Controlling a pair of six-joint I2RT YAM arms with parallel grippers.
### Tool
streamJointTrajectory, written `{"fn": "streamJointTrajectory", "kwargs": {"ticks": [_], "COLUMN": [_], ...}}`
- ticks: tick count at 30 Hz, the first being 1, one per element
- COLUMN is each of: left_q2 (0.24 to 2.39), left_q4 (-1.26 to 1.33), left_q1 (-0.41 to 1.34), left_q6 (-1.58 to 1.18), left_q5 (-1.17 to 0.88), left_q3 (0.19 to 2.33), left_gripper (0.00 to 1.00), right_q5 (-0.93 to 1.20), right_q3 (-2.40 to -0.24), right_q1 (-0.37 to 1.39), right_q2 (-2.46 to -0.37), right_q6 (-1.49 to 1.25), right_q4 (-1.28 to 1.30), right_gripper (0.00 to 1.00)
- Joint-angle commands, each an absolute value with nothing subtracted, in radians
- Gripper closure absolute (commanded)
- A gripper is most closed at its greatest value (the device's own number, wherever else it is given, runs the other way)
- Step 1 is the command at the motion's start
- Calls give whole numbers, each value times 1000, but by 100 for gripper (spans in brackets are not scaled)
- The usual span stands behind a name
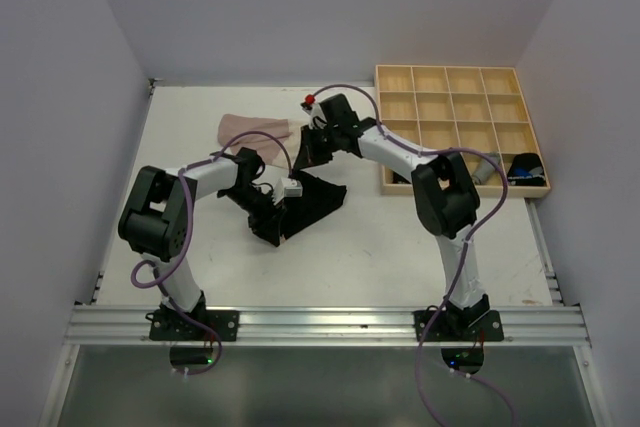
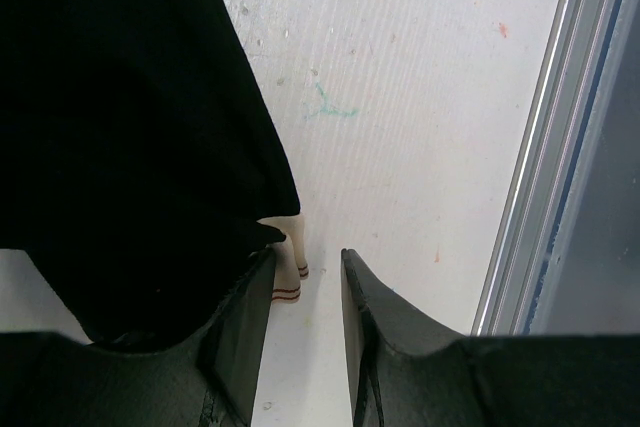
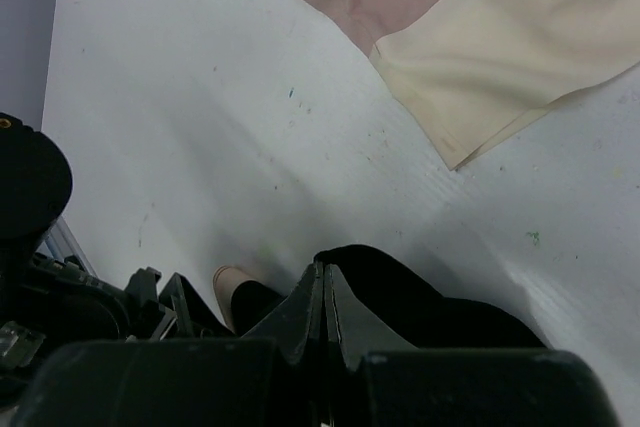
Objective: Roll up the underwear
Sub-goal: Fold the underwear
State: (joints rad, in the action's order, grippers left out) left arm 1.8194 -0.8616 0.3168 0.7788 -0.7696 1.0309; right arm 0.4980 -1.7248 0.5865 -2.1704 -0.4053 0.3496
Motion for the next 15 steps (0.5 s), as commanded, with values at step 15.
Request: {"fn": "streamJointTrajectory", "kwargs": {"ticks": [15], "left_q2": [1899], "left_q4": [-841], "left_q1": [319], "left_q6": [848], "left_q5": [-425], "left_q3": [979], "left_gripper": [59], "right_q5": [463], "right_q3": [-1369], "right_q1": [532], "right_q2": [-1878], "right_q6": [-436], "right_q4": [287], "right_gripper": [100]}}
